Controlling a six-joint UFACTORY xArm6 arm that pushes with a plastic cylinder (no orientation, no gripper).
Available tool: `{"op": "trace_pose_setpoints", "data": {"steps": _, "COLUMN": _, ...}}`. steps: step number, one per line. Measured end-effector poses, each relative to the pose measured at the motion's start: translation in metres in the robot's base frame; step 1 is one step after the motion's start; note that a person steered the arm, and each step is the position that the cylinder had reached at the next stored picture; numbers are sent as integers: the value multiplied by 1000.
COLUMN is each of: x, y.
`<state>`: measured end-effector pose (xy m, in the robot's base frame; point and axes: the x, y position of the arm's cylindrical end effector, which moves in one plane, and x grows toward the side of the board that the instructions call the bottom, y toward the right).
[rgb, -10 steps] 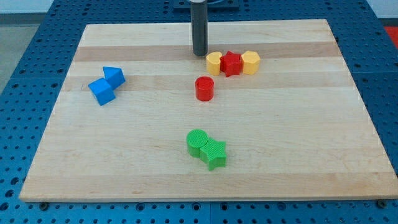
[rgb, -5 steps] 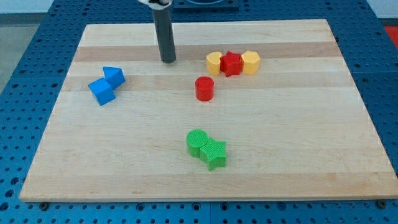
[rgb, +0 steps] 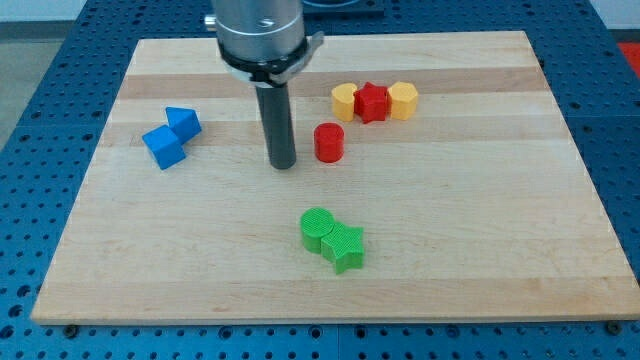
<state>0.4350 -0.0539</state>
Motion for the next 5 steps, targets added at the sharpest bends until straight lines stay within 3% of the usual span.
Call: {"op": "trace_pose_setpoints", "data": {"steps": 5, "x": -25, "y": 33}}
